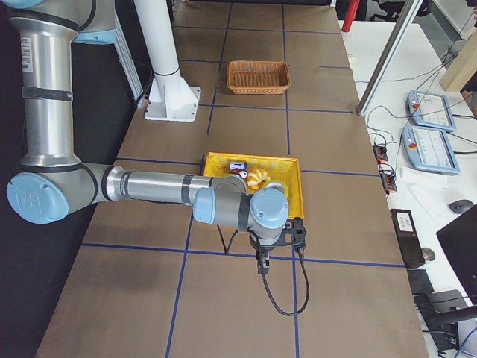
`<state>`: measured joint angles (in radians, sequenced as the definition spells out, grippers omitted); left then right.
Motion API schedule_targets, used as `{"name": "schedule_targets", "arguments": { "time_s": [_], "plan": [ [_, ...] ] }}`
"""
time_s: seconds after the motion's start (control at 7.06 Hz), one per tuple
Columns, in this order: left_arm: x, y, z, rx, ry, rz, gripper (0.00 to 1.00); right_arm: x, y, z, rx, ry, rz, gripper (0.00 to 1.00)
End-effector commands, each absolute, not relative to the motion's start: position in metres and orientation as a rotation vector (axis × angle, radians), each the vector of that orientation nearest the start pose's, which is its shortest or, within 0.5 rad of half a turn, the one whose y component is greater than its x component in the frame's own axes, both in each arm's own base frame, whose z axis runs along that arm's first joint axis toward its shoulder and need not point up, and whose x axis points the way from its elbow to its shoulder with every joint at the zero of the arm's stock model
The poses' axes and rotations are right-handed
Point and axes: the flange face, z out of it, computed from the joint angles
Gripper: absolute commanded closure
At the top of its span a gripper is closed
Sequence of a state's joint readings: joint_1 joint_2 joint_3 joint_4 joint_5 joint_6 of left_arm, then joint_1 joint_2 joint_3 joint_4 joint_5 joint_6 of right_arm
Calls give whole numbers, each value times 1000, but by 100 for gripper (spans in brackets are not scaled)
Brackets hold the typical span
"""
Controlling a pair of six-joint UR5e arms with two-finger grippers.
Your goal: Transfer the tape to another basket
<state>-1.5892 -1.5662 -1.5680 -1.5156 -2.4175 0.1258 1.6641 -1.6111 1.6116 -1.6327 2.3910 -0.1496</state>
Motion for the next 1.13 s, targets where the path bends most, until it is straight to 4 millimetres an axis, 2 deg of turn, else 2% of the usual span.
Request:
{"name": "schedule_targets", "arguments": {
  "time_s": [0.0, 0.14, 0.28, 0.43, 0.57, 0.71, 0.99],
  "plan": [
    [-68, -485, 660, 8, 848, 77, 0, 99, -484, 632, 55, -820, 18, 0],
    [-68, -485, 659, 9, 848, 76, 0, 73, -499, 599, 68, -826, 7, 0],
    [-68, -485, 658, 14, 848, 79, 0, 54, -512, 550, 110, -826, 11, 0],
    [-68, -486, 657, 17, 849, 80, 0, 42, -520, 531, 129, -842, -15, 0],
    [-68, -486, 657, 19, 849, 82, 0, 13, -524, 527, 104, -845, -45, 0],
    [-68, -486, 656, 22, 849, 82, 0, -20, -522, 511, 80, -852, -27, 0],
    [-67, -486, 653, 27, 850, 83, 0, -86, -520, 504, 43, -861, 7, 0]
  ]
}}
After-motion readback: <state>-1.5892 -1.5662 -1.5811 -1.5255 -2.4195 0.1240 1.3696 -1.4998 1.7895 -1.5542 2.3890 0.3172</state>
